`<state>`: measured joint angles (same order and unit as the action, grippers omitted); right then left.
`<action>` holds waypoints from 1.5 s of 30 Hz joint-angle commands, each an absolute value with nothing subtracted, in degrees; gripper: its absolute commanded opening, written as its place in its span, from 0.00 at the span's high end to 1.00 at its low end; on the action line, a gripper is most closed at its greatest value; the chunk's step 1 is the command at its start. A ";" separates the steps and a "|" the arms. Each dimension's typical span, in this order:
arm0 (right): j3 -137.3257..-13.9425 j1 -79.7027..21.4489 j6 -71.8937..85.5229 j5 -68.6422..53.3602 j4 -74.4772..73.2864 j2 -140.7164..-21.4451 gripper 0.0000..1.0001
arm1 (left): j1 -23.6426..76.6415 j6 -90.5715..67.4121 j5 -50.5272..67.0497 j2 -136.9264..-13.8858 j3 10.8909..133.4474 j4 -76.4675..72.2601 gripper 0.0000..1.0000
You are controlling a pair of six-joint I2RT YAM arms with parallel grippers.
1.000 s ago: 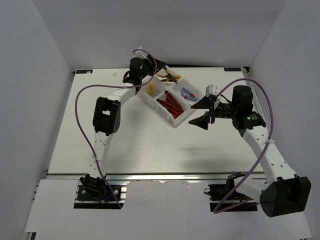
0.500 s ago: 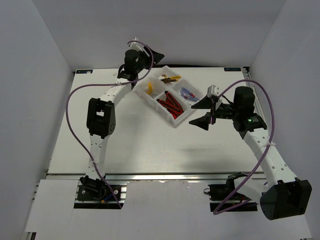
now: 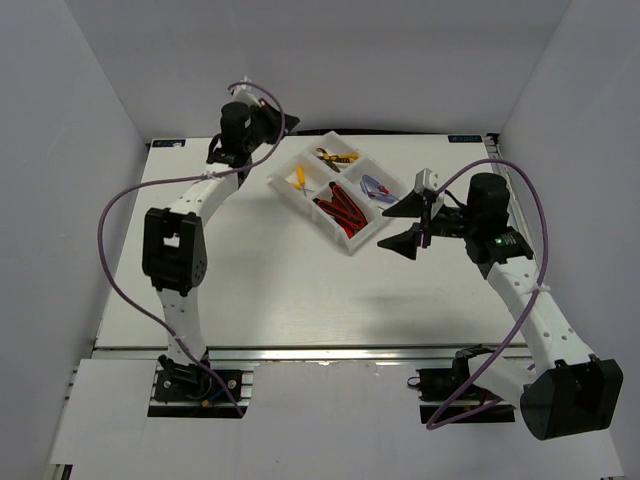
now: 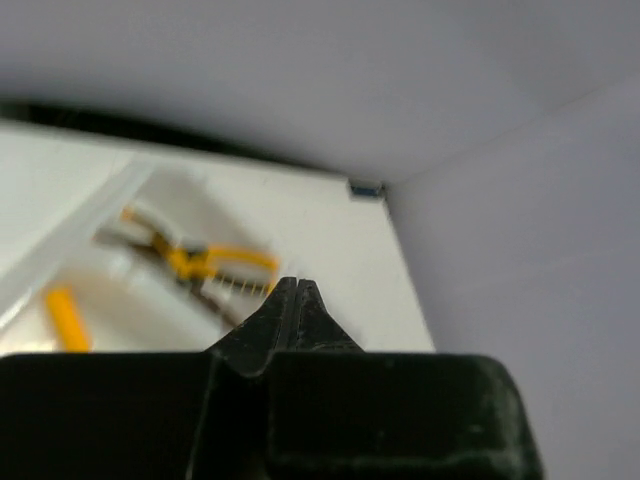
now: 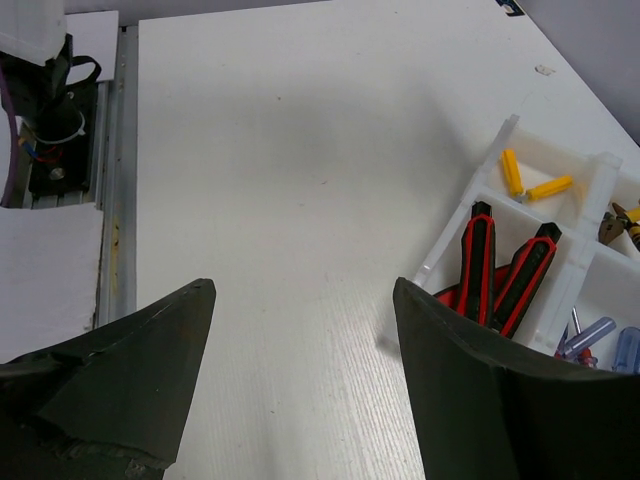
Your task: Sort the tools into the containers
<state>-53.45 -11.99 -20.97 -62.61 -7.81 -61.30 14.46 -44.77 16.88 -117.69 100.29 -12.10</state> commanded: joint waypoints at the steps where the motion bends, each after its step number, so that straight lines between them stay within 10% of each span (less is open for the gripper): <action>1: -53.00 -11.69 -19.51 -60.83 -5.54 -61.96 0.21 | 12.93 -38.96 19.78 -104.62 87.44 -12.30 1.00; 4: -54.05 -11.69 -19.69 -59.16 -7.11 -63.19 0.11 | 11.52 -31.94 19.25 -94.27 77.46 -10.04 0.98; 8: -56.86 -11.78 -19.25 -51.70 -10.63 -65.03 0.11 | 10.37 -24.36 15.21 -82.64 62.18 -4.58 0.46; 16: -60.03 -11.95 -9.33 -24.65 -12.05 -65.48 0.11 | 10.28 -19.96 10.73 -67.42 49.84 -4.22 0.23; 18: -58.81 -11.95 -7.39 -22.94 -11.08 -64.08 0.11 | 10.28 -17.77 8.89 -64.26 48.52 -2.91 0.02; 45: -41.48 -9.76 1.14 -19.60 2.46 -47.02 0.11 | 10.28 -10.37 6.24 -55.02 46.67 -2.55 0.02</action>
<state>-39.97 -10.09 -0.99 -19.75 -0.69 -48.25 10.24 -11.66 5.58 -56.95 47.40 -1.61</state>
